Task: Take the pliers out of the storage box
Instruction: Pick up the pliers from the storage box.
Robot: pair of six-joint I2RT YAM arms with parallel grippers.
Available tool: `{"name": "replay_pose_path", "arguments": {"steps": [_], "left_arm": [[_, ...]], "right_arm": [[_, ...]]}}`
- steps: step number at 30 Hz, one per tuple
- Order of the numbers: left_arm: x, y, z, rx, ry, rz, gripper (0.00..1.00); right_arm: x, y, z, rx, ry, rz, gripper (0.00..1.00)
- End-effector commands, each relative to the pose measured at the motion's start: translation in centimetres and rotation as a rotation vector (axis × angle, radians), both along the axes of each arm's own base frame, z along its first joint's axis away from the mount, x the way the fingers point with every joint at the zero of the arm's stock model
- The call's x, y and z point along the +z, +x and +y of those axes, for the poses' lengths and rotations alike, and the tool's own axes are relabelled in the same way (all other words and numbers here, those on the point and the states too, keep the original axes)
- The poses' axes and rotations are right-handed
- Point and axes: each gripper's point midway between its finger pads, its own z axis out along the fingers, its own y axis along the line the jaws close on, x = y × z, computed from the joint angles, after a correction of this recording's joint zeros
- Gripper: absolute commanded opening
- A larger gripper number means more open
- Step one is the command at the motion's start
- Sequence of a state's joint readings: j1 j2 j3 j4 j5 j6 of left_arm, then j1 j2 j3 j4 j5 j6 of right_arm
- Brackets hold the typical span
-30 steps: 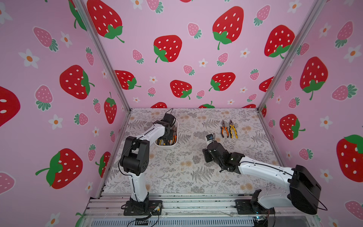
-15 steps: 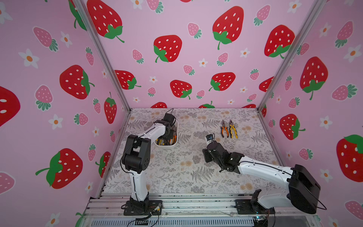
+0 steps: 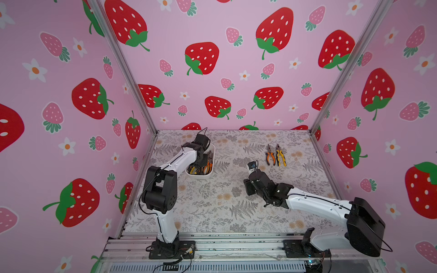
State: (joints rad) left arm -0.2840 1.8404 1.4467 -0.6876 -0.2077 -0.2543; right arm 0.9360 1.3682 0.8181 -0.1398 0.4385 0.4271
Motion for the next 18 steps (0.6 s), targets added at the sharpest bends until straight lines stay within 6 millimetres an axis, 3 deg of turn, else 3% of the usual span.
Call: {"name": "replay_pose_path", "arguments": {"steps": [1, 5, 9, 13, 18], "left_arm": [[6.2, 1.3, -1.0, -0.010, -0.090, -0.149, 0.00], [8.8, 0.7, -3.0, -0.024, -0.242, -0.207, 0.00], [9.6, 0.2, -4.8, -0.028, -0.398, -0.208, 0.00], [9.1, -0.5, -6.9, -0.003, -0.623, -0.165, 0.00], [7.3, -0.1, -7.5, 0.105, -0.885, -0.106, 0.00]], "right_arm": [[1.0, 0.5, 0.6, -0.009, 0.021, -0.017, 0.49], [1.0, 0.6, 0.7, -0.007, 0.016, -0.012, 0.49], [0.9, 0.6, 0.7, -0.008, 0.014, -0.011, 0.49], [1.0, 0.6, 0.6, -0.010, 0.016, -0.012, 0.49], [1.0, 0.5, 0.6, -0.009, 0.016, -0.011, 0.49]]}}
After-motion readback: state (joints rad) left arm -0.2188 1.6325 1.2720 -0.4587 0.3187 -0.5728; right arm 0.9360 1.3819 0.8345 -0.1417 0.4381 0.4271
